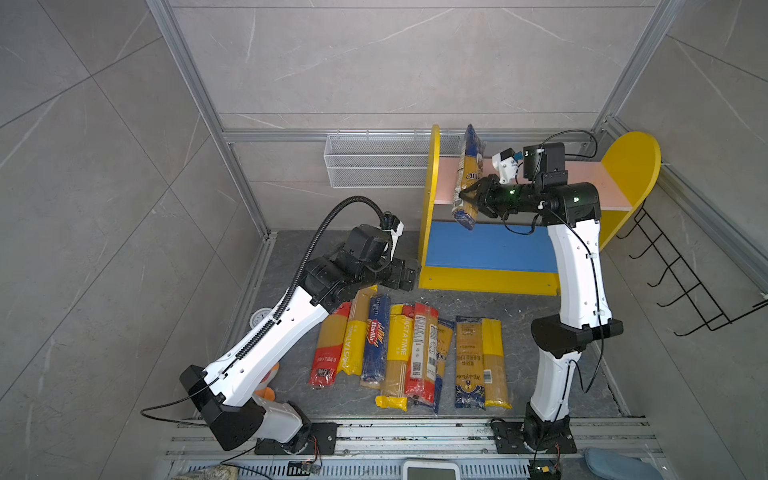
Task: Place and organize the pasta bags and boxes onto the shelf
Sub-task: 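Carry the Ankara pack up onto the pink upper shelf with the right gripper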
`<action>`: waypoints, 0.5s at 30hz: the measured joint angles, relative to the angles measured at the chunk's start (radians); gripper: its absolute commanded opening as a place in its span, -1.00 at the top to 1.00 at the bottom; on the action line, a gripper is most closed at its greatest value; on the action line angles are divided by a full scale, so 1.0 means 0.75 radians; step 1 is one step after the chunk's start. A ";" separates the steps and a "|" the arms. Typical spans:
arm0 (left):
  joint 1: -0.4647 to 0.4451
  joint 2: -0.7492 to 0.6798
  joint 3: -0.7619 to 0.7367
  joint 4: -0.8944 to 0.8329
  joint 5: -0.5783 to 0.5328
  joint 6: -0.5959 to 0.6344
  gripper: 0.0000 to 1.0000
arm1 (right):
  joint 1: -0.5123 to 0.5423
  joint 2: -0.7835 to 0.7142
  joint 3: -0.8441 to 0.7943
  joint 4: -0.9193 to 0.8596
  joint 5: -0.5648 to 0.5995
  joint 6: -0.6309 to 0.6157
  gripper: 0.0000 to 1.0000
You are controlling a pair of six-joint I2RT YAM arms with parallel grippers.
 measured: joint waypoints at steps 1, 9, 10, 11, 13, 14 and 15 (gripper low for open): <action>0.005 0.006 0.008 0.000 0.005 0.000 -0.99 | 0.001 0.011 0.006 0.017 -0.014 0.000 1.00; 0.037 0.075 0.063 -0.001 0.032 0.006 -0.99 | 0.002 0.084 0.042 0.114 -0.079 0.010 0.86; 0.040 0.077 0.063 -0.001 0.033 0.006 -0.99 | 0.002 0.090 0.047 0.122 -0.085 0.010 0.80; 0.046 0.078 0.063 -0.001 0.036 0.007 -1.00 | 0.002 0.096 0.050 0.128 -0.093 0.010 0.68; 0.058 0.079 0.064 -0.001 0.050 0.008 -1.00 | 0.002 0.107 0.060 0.144 -0.104 0.011 0.39; 0.063 0.080 0.066 -0.001 0.054 0.008 -0.99 | 0.002 0.112 0.062 0.149 -0.108 0.011 0.26; 0.069 0.081 0.070 -0.002 0.056 0.008 -1.00 | 0.002 0.115 0.066 0.152 -0.109 0.011 0.05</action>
